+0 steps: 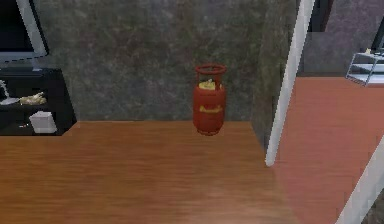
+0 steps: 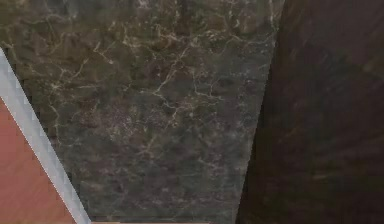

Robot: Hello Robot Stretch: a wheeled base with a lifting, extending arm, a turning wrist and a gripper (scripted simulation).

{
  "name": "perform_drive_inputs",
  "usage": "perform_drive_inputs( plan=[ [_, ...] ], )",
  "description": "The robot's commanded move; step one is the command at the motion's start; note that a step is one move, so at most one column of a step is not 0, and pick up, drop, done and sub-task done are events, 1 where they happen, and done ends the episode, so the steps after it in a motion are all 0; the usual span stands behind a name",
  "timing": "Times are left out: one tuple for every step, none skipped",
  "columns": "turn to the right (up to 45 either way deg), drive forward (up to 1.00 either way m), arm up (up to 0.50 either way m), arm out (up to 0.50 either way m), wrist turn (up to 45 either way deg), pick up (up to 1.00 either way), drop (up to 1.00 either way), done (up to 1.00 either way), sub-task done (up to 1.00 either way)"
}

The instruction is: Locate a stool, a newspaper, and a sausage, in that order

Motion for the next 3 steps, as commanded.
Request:
perform_drive_inputs(
  plan=[
    [-45.0, 0.00, 0.00, 0.00, 0.0, 0.00, 0.00, 0.00, 0.00],
    [-30.0, 0.00, 0.00, 0.00, 0.0, 0.00, 0.00, 0.00, 0.00],
    [0.0, 0.05, 0.00, 0.00, 0.0, 0.00, 0.00, 0.00, 0.00]
  ],
)
